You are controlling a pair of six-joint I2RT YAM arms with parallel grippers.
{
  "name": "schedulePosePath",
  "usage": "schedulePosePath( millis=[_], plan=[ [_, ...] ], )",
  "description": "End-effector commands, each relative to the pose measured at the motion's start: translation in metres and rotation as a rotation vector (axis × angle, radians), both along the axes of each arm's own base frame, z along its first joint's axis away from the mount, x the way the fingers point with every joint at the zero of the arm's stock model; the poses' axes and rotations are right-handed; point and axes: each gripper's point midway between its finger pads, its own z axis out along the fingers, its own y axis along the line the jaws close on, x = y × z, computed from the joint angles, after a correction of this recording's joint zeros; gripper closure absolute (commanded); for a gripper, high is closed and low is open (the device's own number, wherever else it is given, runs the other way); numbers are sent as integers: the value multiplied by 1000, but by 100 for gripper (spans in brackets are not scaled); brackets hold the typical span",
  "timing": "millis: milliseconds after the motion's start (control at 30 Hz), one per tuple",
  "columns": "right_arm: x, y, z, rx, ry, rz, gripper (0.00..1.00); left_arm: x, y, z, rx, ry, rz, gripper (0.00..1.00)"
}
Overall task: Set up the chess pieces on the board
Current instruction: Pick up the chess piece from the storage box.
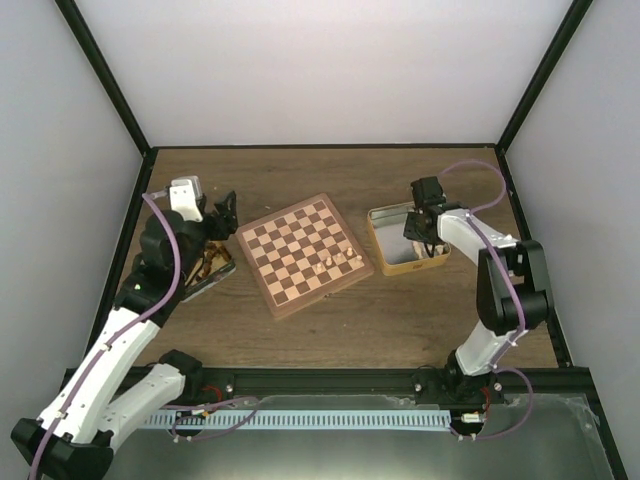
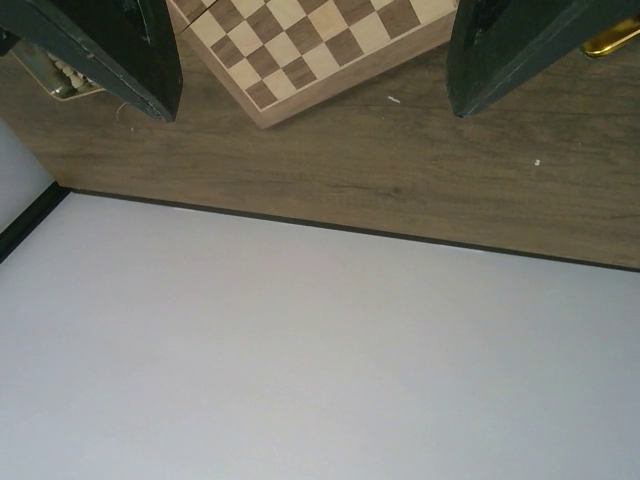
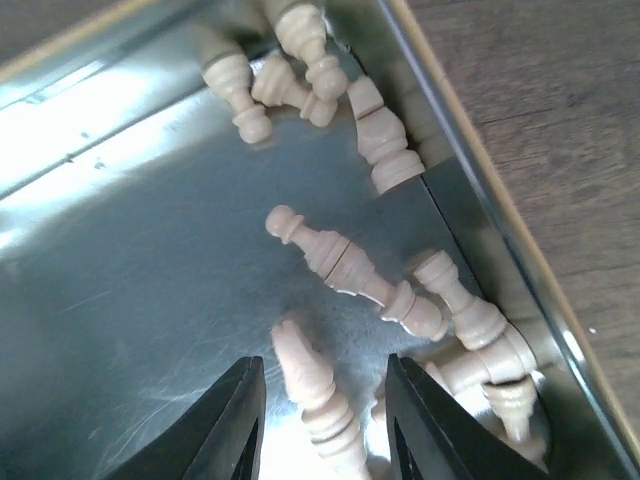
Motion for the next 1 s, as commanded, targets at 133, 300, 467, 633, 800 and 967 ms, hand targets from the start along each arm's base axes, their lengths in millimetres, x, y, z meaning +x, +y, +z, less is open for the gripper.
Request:
schedulePosePath(
  millis=[133,300,467,633,800,967],
  plan=[
    [41,-13,-15,-27,-25,46,64,6,-3,-5,2,3,-9,26],
    [51,-21,-28,-96,24,78,64,7,-3,-8,7,10,-6,26],
    [54,-22,-31,-89,32,99,64,9,-5,-10,6,15,-12,26],
    [53,-17,-42,-65,68,128,63,9,-5,-11,5,17,-13,26],
    [50,-12,-50,-33,97,135,65,9,-5,-11,6,18,-14,26],
    [53,-9,-48,-14,82,135,70,8,-6,-11,2,18,-17,26]
  ],
)
